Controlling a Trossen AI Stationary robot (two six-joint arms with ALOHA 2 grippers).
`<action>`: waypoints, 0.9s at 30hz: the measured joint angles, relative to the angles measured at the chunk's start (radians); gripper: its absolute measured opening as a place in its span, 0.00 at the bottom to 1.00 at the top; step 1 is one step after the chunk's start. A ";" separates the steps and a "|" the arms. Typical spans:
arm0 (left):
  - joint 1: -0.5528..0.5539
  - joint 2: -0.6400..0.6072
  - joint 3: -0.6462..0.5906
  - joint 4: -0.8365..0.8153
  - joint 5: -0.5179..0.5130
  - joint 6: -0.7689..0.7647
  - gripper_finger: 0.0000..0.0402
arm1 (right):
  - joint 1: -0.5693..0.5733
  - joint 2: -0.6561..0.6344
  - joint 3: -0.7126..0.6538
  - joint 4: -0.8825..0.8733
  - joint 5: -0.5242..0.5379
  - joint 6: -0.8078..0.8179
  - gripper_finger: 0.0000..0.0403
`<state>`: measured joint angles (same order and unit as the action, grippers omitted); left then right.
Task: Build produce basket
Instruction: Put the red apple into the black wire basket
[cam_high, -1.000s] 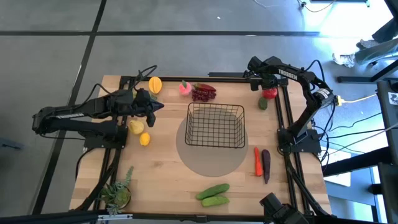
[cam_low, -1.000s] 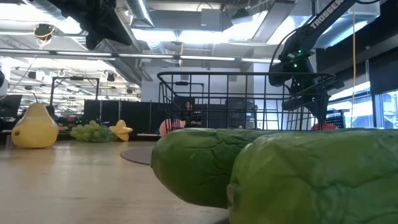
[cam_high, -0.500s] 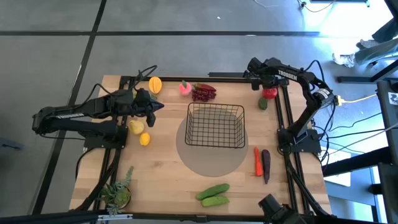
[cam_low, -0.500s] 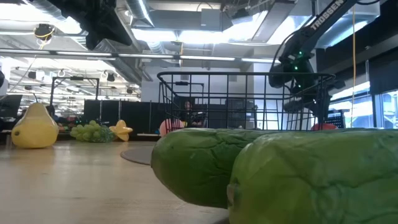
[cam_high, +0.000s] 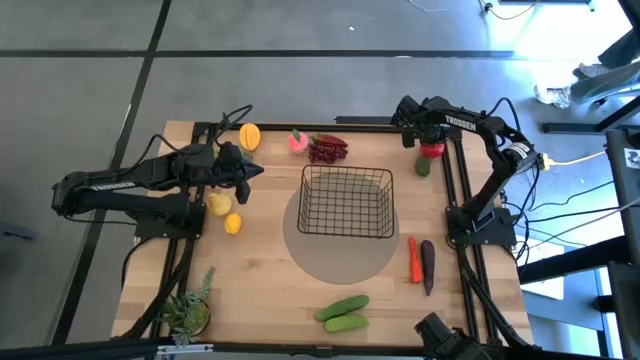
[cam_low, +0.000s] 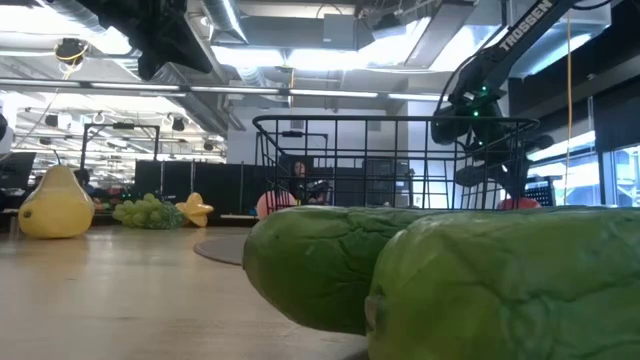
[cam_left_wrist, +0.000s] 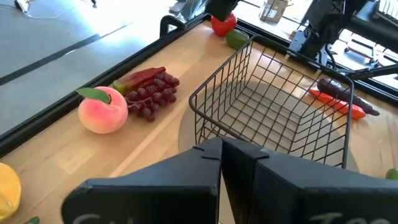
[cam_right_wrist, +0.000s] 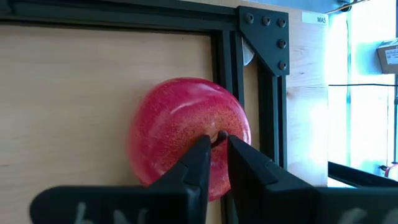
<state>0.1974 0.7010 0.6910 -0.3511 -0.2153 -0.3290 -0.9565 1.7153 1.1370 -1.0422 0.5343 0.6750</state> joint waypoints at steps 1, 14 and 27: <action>0.000 0.000 0.000 0.000 0.000 0.000 0.00 | 0.000 0.000 0.000 0.001 0.001 0.000 0.13; 0.000 0.000 0.000 0.000 0.000 0.000 0.00 | 0.000 0.001 0.000 0.011 0.004 0.000 0.02; 0.000 0.000 0.000 0.000 0.000 0.000 0.00 | 0.000 0.001 0.000 0.011 -0.003 -0.080 0.00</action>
<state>0.1977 0.7010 0.6907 -0.3511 -0.2153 -0.3290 -0.9569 1.7161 1.1370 -1.0313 0.5314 0.5946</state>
